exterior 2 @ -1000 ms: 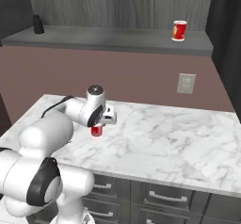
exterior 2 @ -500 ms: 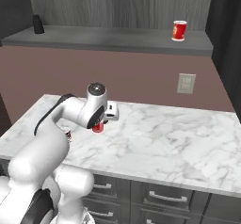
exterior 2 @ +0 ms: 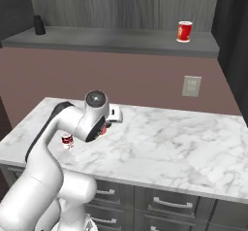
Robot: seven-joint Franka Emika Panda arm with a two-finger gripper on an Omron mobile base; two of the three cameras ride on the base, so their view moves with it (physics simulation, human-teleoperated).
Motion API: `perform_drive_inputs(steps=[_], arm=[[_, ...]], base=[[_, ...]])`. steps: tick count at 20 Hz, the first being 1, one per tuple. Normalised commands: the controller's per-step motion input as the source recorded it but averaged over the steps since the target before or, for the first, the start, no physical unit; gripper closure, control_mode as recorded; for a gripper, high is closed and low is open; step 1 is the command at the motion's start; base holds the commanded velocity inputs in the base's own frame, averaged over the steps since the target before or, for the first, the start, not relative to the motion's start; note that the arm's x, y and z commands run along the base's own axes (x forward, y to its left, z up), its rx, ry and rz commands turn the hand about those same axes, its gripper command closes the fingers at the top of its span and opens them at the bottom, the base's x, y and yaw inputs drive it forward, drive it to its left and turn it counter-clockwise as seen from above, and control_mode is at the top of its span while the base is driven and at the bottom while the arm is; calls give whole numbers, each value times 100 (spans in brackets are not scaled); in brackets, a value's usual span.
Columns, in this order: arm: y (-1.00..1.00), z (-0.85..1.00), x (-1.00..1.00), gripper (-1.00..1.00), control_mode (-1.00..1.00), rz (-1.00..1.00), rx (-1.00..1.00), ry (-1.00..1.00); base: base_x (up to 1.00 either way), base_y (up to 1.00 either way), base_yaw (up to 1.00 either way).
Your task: Pick the cans from the counter and place them in their designated side in the cabinet.
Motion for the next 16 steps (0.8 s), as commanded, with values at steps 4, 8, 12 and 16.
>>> perform_drive_inputs(steps=[4, 8, 12, 16], arm=[[-13, 33, -45, 100, -100, 0, 0, -12], [-20, 31, -54, 100, -100, 0, 0, -5], [-26, 33, -53, 100, -100, 0, 0, -1], [-24, 37, -41, 100, -100, 0, 0, 0]], base=[[0, 0, 0], [0, 0, 0], [0, 0, 0], [0, 0, 0]])
